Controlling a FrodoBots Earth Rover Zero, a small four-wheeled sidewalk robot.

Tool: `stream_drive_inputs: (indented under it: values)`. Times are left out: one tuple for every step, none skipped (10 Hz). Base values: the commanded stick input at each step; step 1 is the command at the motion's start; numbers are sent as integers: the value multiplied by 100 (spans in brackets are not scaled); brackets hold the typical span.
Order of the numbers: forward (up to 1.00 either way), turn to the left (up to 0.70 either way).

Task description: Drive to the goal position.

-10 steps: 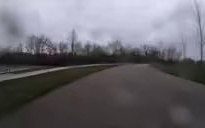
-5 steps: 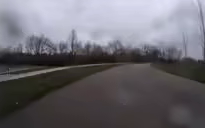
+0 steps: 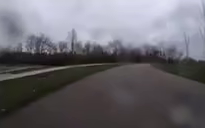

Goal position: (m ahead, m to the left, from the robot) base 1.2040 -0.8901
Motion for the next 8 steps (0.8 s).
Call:
stream_drive_inputs:
  values:
    - [70, 0]
    - [70, 0]
    - [70, -9]
    - [70, -35]
    - [70, -35]
    - [70, -35]
    - [70, -35]
    - [70, -35]
